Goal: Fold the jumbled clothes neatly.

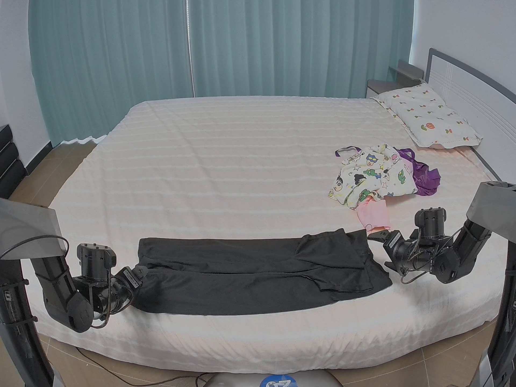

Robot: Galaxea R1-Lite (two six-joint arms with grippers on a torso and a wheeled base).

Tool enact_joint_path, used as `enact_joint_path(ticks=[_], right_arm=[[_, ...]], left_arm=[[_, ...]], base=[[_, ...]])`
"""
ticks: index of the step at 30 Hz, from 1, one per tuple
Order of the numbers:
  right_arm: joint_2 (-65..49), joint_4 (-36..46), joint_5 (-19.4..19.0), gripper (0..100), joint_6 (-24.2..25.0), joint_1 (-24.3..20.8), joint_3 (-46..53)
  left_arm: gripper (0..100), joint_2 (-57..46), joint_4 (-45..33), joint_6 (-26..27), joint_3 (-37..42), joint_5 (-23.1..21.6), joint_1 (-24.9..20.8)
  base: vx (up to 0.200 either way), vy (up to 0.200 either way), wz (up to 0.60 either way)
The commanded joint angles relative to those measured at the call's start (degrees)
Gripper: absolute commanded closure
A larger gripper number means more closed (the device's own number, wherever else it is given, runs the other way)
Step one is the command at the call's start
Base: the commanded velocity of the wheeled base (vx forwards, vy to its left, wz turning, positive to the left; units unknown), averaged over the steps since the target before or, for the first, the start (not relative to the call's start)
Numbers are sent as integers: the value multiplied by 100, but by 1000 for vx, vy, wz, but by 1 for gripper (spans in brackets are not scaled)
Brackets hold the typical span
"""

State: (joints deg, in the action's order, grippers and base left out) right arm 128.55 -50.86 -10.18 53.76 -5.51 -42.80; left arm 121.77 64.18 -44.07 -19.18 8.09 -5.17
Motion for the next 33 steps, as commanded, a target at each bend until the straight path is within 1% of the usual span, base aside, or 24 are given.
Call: enact_joint_path(ticks=[1, 5, 17, 22, 25, 27, 29, 30, 31, 32, 33], right_arm=[[-14, -3, -2, 0, 3, -3, 0], [-14, -3, -2, 0, 3, -3, 0], [-5, -3, -2, 0, 3, -3, 0], [-14, -3, -2, 0, 3, -3, 0], [-14, -3, -2, 0, 3, -11, 0], [-14, -3, -2, 0, 12, -47, 0], [-14, -3, -2, 0, 12, -47, 0], [-14, -3, -2, 0, 12, -47, 0], [-5, -3, -2, 0, 12, -47, 9], [-5, -3, -2, 0, 12, -47, 9], [3, -3, -2, 0, 12, -47, 9]], left_arm=[[0, -347, 33, -40, 28, 8, 16], [0, -400, 42, -49, 37, -10, 33], [0, -365, 50, -49, 28, -141, 33], [0, -321, 59, -32, 37, -168, 69], [0, -321, 42, 39, -104, -396, 157], [0, -277, -29, 250, -288, -607, 244], [0, -92, -143, 689, -420, -818, 385], [0, -39, -161, 786, -464, -836, 411], [0, 92, -240, 1058, -614, -871, 491], [0, 119, -248, 1102, -649, -880, 508], [0, 286, -398, 1322, -860, -924, 587]], base=[[0, 0, 0], [0, 0, 0], [200, 0, 0], [0, 0, 0], [0, 0, 0], [0, 0, 0], [0, 0, 0], [0, 0, 0], [0, 0, 0], [0, 0, 0], [0, 0, 0]])
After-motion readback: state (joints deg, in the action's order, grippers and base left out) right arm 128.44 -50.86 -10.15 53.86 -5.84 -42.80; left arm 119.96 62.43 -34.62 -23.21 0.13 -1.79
